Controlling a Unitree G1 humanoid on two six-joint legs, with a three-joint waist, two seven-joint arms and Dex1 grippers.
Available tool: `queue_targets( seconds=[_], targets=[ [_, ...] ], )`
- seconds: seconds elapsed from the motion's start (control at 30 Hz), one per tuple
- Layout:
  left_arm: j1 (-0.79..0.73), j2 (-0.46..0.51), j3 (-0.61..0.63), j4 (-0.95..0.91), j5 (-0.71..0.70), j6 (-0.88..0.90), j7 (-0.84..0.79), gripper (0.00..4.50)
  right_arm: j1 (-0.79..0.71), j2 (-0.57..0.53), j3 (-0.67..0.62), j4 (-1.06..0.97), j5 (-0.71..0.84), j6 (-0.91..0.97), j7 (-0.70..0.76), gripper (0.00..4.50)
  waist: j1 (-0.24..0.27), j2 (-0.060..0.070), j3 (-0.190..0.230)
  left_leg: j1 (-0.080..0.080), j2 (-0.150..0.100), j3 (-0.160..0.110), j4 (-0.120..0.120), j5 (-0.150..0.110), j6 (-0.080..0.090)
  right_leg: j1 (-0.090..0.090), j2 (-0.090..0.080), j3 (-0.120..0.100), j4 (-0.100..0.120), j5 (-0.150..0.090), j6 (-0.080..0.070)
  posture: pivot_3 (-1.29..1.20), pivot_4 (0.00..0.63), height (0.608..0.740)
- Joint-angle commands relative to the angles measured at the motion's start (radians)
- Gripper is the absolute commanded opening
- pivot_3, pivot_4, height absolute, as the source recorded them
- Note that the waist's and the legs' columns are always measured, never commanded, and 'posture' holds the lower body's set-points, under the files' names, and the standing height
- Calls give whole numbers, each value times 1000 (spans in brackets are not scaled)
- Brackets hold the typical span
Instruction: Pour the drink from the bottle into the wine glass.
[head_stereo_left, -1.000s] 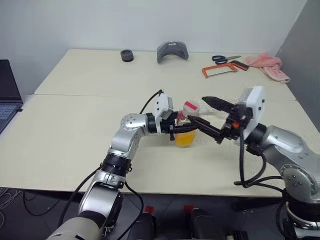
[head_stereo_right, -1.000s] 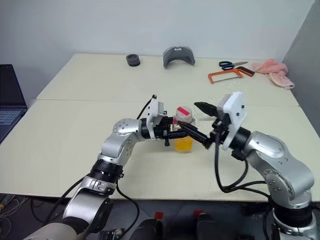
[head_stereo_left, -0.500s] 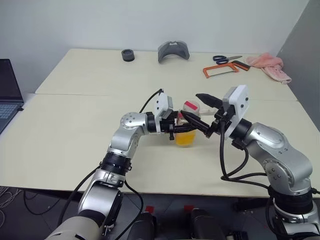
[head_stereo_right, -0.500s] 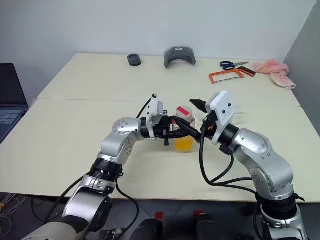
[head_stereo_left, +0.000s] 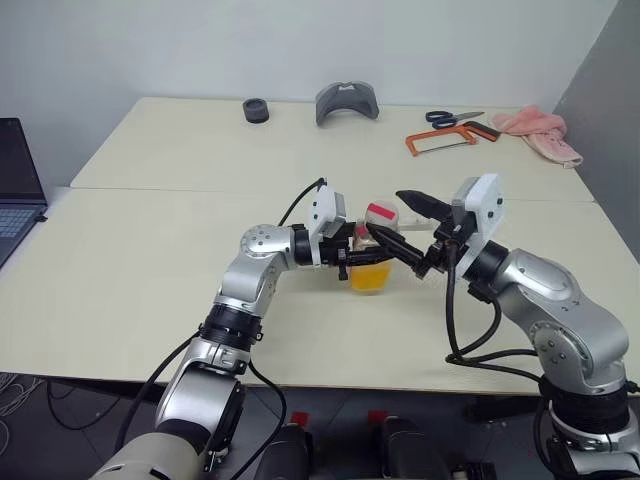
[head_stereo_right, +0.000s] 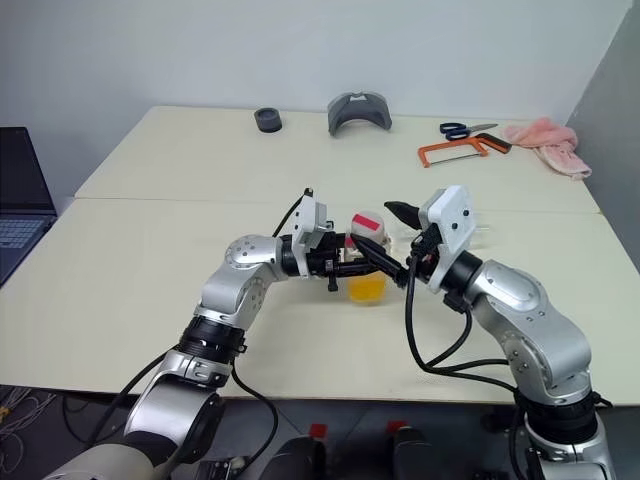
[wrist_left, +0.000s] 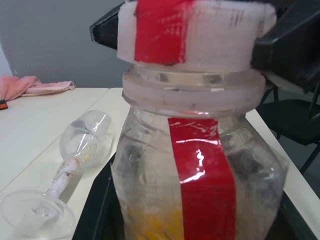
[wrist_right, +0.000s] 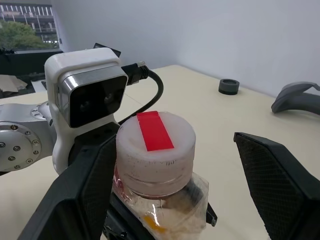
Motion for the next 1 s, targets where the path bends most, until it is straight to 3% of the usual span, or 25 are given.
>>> queue_targets(
  seconds=[0.03, 1.0],
  targets=[
    [-20, 2, 12, -24, -13, -18, -5, 1653, 4, -16, -53, -36, 17, 0, -8, 3876, 0, 0, 0, 0, 0, 0, 0, 0, 0, 0, 0, 0, 0, 0, 0, 0, 150, 740],
    [-18, -1, 15, -20, -14, -23, -2, 1653, 55, -103, -69, -78, 135, 40, 50, 3876, 0, 0, 0, 0, 0, 0, 0, 0, 0, 0, 0, 0, 0, 0, 0, 0, 150, 740]
  ],
)
